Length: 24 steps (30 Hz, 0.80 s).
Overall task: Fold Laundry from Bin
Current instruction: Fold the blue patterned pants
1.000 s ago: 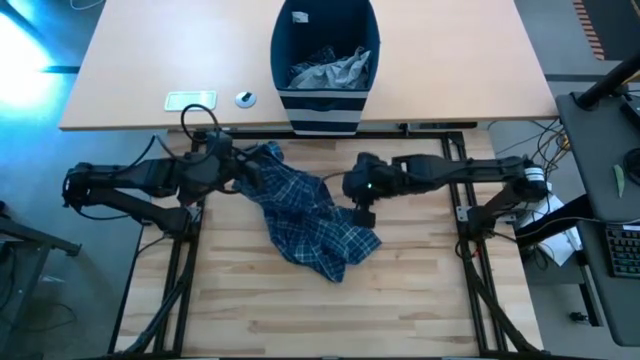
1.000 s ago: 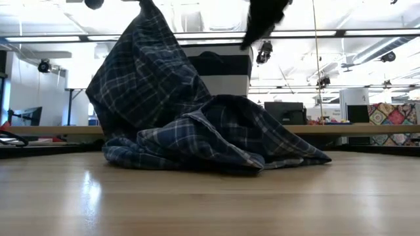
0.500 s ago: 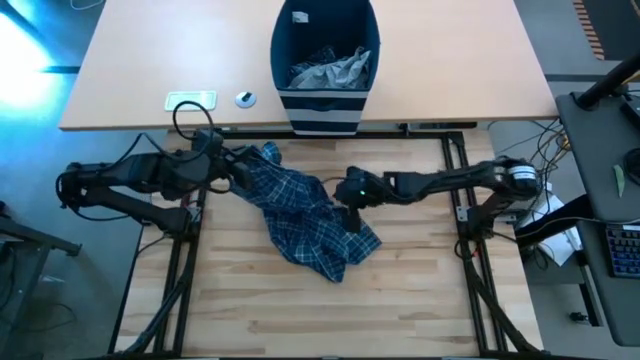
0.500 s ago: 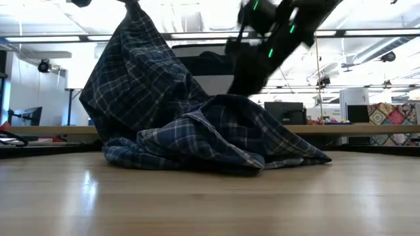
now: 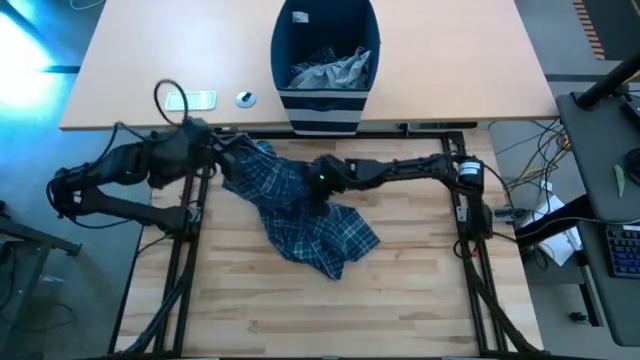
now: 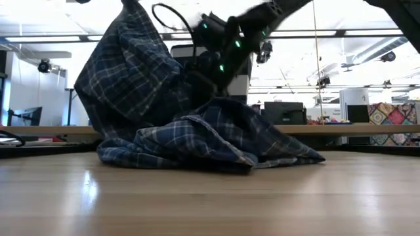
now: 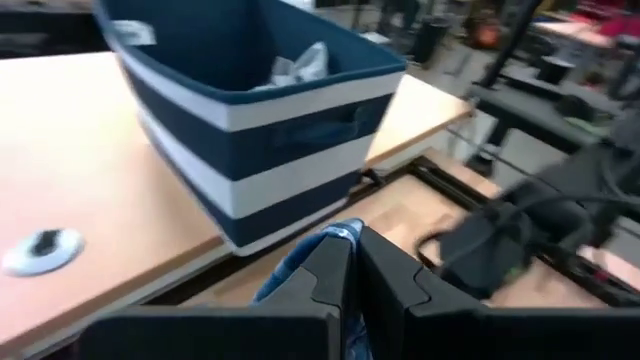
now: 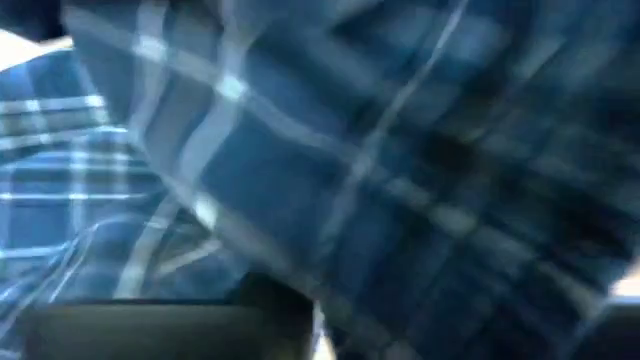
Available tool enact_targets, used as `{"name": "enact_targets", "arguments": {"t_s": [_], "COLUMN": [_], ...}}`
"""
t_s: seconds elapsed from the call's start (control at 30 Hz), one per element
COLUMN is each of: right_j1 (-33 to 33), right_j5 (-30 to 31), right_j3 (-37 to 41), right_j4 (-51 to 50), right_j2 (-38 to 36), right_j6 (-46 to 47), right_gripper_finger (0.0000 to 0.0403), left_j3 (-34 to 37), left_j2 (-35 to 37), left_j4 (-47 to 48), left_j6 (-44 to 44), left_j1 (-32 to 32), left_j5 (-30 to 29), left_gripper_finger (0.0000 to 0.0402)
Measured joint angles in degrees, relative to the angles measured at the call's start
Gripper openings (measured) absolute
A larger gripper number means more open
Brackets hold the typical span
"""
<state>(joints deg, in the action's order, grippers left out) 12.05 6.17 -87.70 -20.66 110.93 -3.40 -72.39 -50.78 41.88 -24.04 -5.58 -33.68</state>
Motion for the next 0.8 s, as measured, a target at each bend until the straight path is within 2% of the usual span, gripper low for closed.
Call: {"name": "enact_targets", "arguments": {"t_s": [0.17, 0.27, 0.37, 0.47, 0.53, 0.63, 0.67, 0.73, 0.8], "right_j1": [-0.54, -0.44, -0.26, -0.43, -1.55, -3.13, -3.74, -4.55, -4.80], "right_j5": [19.05, 31.81, 37.66, 37.38, 36.85, 29.32, 26.32, 17.66, 6.16], "right_j3": [-16.42, -27.61, -37.80, -47.45, -44.92, -42.06, -41.73, -41.51, -41.23], "right_j4": [-17.21, -22.61, -22.80, -21.93, -14.90, -14.85, -16.66, -22.69, -29.05], "right_j2": [-2.28, -4.53, -6.50, -8.02, -12.87, -20.38, -22.26, -26.07, -29.12], "right_j6": [-14.64, -24.85, -34.08, -37.92, -39.72, -36.87, -33.67, -25.64, -17.59], "right_gripper_finger": [0.0011, 0.0010, 0.0010, 0.0009, 0.0009, 0.0009, 0.0009, 0.0009, 0.0009], "left_j3": [-7.03, -16.68, -28.73, -41.57, -49.80, -60.94, -62.90, -59.85, -56.18], "left_j2": [-2.97, -6.64, -11.54, -17.14, -20.69, -24.99, -26.09, -24.34, -22.98], "left_j4": [0.13, -0.14, -0.24, 1.48, 3.08, 6.02, 6.36, 2.40, 1.48], "left_j6": [11.71, 20.07, 24.28, 25.03, 25.05, 23.38, 21.97, 18.32, 16.99], "left_j1": [-9.38, -16.43, -22.41, -25.47, -25.65, -25.03, -24.56, -23.02, -21.76], "left_j5": [9.88, 16.07, 26.09, 37.28, 45.68, 57.53, 59.96, 64.02, 66.87], "left_gripper_finger": [0.0000, 0.0000, 0.0000, 0.0000, 0.0000, 0.0000, 0.0000, 0.0000, 0.0000]}}
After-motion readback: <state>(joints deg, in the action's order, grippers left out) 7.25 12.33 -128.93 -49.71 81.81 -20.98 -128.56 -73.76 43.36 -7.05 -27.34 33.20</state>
